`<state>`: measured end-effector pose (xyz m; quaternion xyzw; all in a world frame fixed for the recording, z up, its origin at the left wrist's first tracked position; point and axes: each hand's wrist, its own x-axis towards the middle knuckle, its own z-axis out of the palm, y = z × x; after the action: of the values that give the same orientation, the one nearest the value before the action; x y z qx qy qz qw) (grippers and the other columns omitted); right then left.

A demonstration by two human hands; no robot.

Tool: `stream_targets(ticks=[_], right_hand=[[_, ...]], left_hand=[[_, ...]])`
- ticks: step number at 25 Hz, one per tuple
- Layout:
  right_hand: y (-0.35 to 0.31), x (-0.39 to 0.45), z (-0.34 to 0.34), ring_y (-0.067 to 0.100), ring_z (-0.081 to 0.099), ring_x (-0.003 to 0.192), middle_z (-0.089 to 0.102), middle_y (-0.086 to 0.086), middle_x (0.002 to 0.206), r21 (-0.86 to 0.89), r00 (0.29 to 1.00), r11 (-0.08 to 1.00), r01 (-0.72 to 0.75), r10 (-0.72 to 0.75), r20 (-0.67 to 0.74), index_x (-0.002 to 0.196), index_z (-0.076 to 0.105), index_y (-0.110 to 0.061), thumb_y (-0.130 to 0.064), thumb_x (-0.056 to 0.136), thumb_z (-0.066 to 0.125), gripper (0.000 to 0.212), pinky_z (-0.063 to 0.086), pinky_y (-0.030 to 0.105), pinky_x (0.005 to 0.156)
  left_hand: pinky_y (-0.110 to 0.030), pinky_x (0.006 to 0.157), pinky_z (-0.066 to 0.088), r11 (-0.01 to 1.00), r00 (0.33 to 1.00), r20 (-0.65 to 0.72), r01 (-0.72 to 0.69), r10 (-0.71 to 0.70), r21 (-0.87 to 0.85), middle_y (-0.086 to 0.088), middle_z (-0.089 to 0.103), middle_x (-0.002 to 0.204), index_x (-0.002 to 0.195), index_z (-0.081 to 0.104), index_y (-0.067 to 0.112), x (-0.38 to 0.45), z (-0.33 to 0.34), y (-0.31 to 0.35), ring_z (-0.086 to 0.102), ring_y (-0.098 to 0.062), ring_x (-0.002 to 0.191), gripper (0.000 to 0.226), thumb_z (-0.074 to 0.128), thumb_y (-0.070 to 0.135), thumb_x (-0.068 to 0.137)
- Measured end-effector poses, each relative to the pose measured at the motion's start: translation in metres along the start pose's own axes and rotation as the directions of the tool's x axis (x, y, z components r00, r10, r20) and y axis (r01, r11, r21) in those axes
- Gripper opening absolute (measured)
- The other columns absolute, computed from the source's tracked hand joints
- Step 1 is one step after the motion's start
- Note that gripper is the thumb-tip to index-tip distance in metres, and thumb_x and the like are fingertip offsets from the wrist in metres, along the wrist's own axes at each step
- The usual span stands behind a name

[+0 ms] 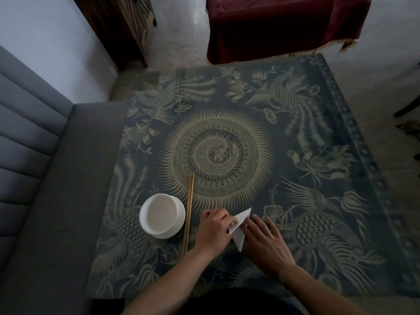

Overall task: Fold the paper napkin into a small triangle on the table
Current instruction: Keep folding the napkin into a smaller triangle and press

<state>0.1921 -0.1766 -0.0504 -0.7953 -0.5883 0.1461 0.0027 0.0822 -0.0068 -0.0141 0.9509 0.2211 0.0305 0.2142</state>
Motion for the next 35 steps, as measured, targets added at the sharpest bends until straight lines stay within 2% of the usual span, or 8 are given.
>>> stream_targets(ticks=[3, 9, 14, 19, 22, 29, 32, 35], right_hand=[[0.004, -0.012, 0.005, 0.029, 0.04, 0.137, 0.046, 0.006, 0.149, 0.005, 0.999, 0.999, 0.037, -0.037, -0.025, 0.146, 0.041, -0.016, -0.043, 0.087, 0.052, 0.066, 0.021, 0.05, 0.111], [0.011, -0.026, 0.008, 0.028, 0.048, 0.132, 0.05, 0.002, 0.146, 0.009, 0.993, 0.996, 0.089, -0.088, -0.078, 0.141, 0.051, -0.023, -0.041, 0.091, 0.04, 0.054, 0.025, 0.049, 0.108], [0.013, -0.031, 0.01, 0.027, 0.05, 0.13, 0.052, 0.0, 0.144, 0.026, 0.987, 0.992, 0.124, -0.12, -0.106, 0.137, 0.053, -0.027, -0.04, 0.09, 0.045, 0.05, 0.027, 0.047, 0.108], [0.017, -0.036, 0.007, 0.027, 0.051, 0.129, 0.054, 0.0, 0.142, 0.027, 0.981, 0.987, 0.157, -0.153, -0.118, 0.134, 0.056, -0.03, -0.038, 0.087, 0.052, 0.048, 0.029, 0.045, 0.108], [0.02, -0.036, 0.005, 0.027, 0.049, 0.131, 0.05, 0.001, 0.146, 0.056, 0.982, 0.987, 0.153, -0.145, -0.121, 0.135, 0.055, -0.03, -0.039, 0.086, 0.056, 0.049, 0.03, 0.045, 0.107], [0.022, -0.033, 0.008, 0.026, 0.049, 0.13, 0.053, 0.0, 0.142, 0.053, 0.982, 0.985, 0.162, -0.156, -0.106, 0.133, 0.055, -0.028, -0.037, 0.085, 0.058, 0.049, 0.031, 0.044, 0.107], [0.018, -0.03, 0.004, 0.025, 0.05, 0.129, 0.056, 0.0, 0.139, 0.077, 0.983, 0.99, 0.116, -0.103, -0.15, 0.133, 0.057, -0.025, -0.035, 0.087, 0.055, 0.047, 0.032, 0.042, 0.107], [0.011, -0.02, -0.002, 0.026, 0.048, 0.131, 0.054, 0.005, 0.141, 0.064, 0.985, 0.996, 0.066, -0.055, -0.161, 0.136, 0.056, -0.017, -0.034, 0.087, 0.052, 0.052, 0.031, 0.045, 0.107]], left_hand=[[-0.033, 0.08, 0.032, 1.0, 0.999, 0.034, 0.006, -0.006, 0.0, 0.009, 0.058, 0.087, 0.094, 0.069, 0.027, -0.002, 0.005, 0.002, 0.055, -0.014, 0.085, 0.021, 0.078, 0.02, 0.076], [-0.031, 0.079, 0.03, 1.0, 0.998, 0.068, 0.016, -0.016, 0.0, 0.008, 0.059, 0.087, 0.093, 0.071, 0.027, -0.008, 0.012, 0.003, 0.056, -0.015, 0.083, 0.022, 0.076, 0.019, 0.074], [-0.032, 0.077, 0.027, 1.0, 0.994, 0.113, 0.008, -0.011, 0.026, 0.008, 0.056, 0.087, 0.097, 0.07, 0.03, -0.014, 0.014, 0.006, 0.056, -0.016, 0.083, 0.022, 0.065, 0.034, 0.076], [-0.034, 0.079, 0.032, 0.998, 0.987, 0.15, -0.056, 0.05, 0.033, 0.009, 0.059, 0.094, 0.1, 0.069, 0.03, -0.021, 0.013, 0.002, 0.057, -0.017, 0.085, 0.035, 0.055, 0.052, 0.077], [-0.036, 0.081, 0.039, 0.995, 0.979, 0.184, -0.092, 0.083, 0.036, 0.01, 0.058, 0.101, 0.105, 0.066, 0.031, -0.027, 0.013, 0.0, 0.055, -0.015, 0.091, 0.043, 0.057, 0.059, 0.074], [-0.038, 0.08, 0.044, 0.978, 0.963, 0.19, -0.205, 0.194, 0.043, 0.004, 0.056, 0.109, 0.107, 0.065, 0.027, -0.038, 0.011, -0.003, 0.055, -0.019, 0.095, 0.031, 0.06, 0.04, 0.079], [-0.04, 0.087, 0.044, 0.96, 0.947, 0.198, -0.27, 0.251, 0.076, 0.0, 0.053, 0.124, 0.113, 0.062, 0.025, -0.042, 0.011, -0.007, 0.051, -0.022, 0.11, 0.037, 0.058, 0.04, 0.08], [-0.039, 0.093, 0.041, 0.969, 0.964, 0.154, -0.231, 0.216, 0.083, 0.0, 0.052, 0.131, 0.122, 0.059, 0.024, -0.043, 0.007, -0.01, 0.046, -0.022, 0.119, 0.042, 0.057, 0.041, 0.084]])
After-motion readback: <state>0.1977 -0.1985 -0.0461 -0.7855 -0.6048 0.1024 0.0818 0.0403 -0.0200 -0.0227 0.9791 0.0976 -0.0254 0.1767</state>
